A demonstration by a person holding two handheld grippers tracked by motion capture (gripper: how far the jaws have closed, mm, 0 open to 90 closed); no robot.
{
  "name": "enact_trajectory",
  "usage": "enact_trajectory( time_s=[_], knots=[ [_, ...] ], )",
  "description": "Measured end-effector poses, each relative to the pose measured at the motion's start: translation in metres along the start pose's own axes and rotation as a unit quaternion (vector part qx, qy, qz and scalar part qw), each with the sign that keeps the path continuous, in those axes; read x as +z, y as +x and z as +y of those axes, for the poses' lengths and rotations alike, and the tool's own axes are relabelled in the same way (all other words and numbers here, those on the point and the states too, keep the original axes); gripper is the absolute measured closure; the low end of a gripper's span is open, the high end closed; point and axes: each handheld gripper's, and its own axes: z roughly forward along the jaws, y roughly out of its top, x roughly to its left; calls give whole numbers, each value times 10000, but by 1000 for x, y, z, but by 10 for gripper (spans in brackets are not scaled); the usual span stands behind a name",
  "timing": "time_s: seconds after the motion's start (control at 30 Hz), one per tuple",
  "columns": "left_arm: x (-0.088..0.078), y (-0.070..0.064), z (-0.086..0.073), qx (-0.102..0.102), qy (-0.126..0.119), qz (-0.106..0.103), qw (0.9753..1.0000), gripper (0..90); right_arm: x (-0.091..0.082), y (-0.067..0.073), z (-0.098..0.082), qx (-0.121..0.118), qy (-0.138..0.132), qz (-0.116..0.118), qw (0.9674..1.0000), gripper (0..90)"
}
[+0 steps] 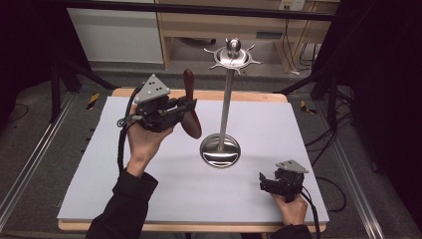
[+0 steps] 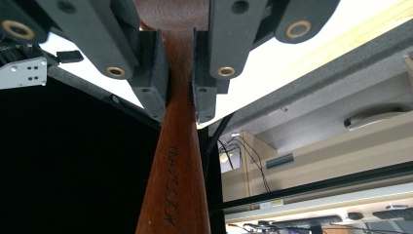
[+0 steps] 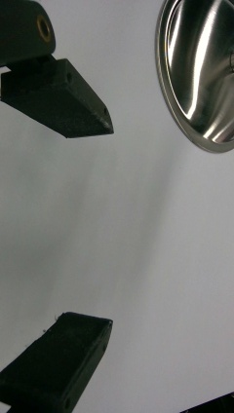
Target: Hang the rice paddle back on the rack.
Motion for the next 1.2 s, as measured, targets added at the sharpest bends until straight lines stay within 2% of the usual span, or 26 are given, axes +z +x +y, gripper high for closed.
enact_trajectory(
  time_s=[0.6,0.87,1.2],
  knots=[
    [14,-7,14,122,72,-28,9999,776,0,0,0,-5,-11,1,10000,98],
    [21,-5,14,80,102,-76,9999,776,0,0,0,-21,-34,0,10000,98],
    [27,-5,17,85,173,-12,9998,776,-1,0,1,2,-26,-9,10000,98]
  ],
)
